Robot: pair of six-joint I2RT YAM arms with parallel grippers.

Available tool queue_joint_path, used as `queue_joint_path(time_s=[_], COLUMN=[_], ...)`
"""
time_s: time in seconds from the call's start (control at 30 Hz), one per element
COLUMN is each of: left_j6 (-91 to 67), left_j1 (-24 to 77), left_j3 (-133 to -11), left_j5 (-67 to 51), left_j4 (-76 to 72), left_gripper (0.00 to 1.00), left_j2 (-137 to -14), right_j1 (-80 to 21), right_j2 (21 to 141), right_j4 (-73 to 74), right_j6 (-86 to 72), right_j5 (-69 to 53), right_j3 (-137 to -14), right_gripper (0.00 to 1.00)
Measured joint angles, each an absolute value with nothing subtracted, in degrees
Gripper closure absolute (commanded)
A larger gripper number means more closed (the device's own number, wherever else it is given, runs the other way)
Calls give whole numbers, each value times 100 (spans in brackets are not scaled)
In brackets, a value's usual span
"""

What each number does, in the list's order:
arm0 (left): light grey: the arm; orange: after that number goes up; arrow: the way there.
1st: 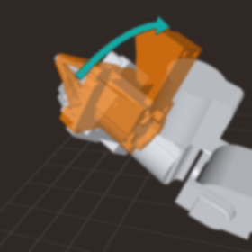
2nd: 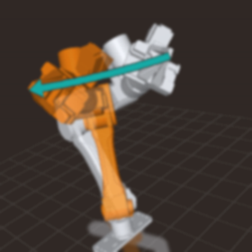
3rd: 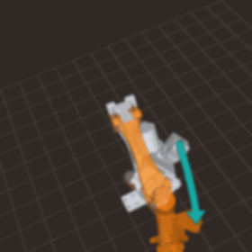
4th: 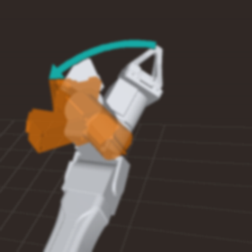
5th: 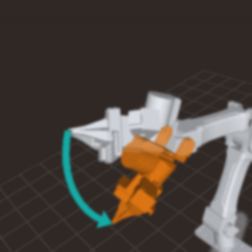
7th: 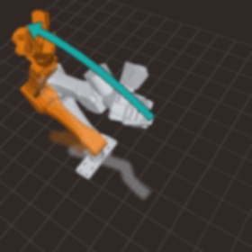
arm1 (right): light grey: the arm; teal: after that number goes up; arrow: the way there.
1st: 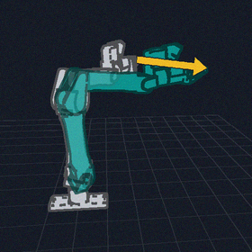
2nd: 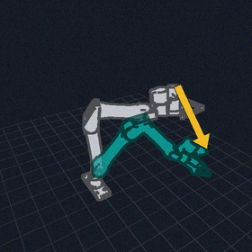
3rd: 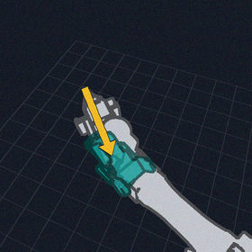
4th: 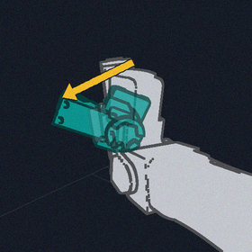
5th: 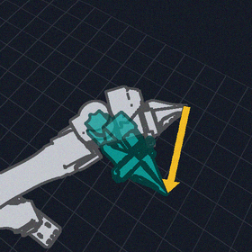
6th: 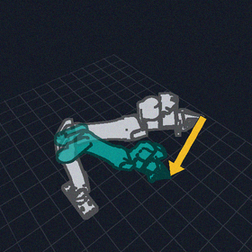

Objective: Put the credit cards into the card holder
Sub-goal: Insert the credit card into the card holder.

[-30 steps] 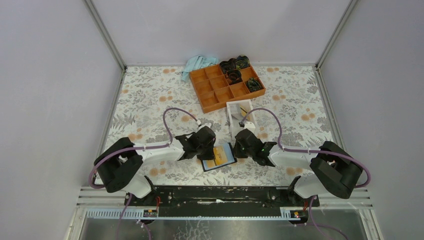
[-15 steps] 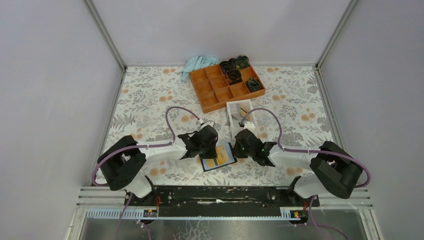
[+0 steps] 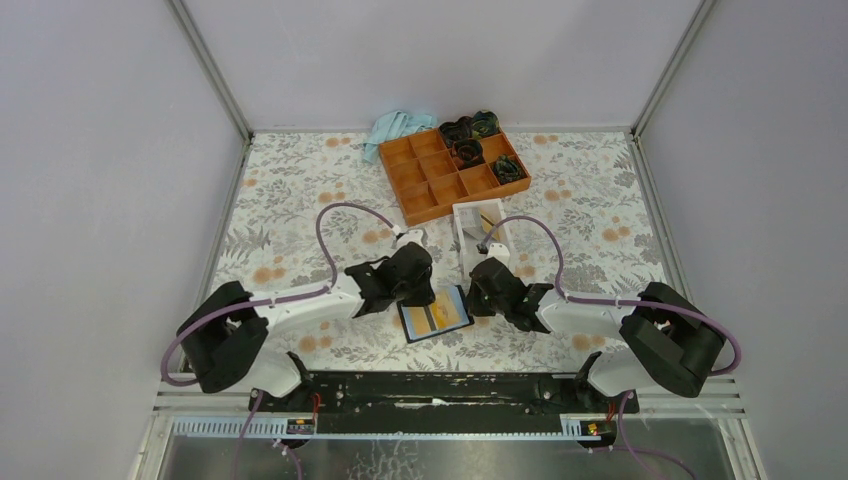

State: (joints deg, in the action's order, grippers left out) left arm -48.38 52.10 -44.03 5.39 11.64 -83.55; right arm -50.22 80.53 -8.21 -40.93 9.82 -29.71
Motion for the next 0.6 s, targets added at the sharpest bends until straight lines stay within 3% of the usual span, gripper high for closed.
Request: queue_joint_path(time_s=[0.6], left_j6=[-4812], left_j1=[5247], left_j3=[-4056], left_j5=[642], left_j4=[1319], left_gripper=[96], left_j2=[-8204], right_j1=[-5022], right_j2=[8058], right_j4=[-823], right_j6=[-4077], right_j5=[980], right_j3=[-2974], right_gripper=[100])
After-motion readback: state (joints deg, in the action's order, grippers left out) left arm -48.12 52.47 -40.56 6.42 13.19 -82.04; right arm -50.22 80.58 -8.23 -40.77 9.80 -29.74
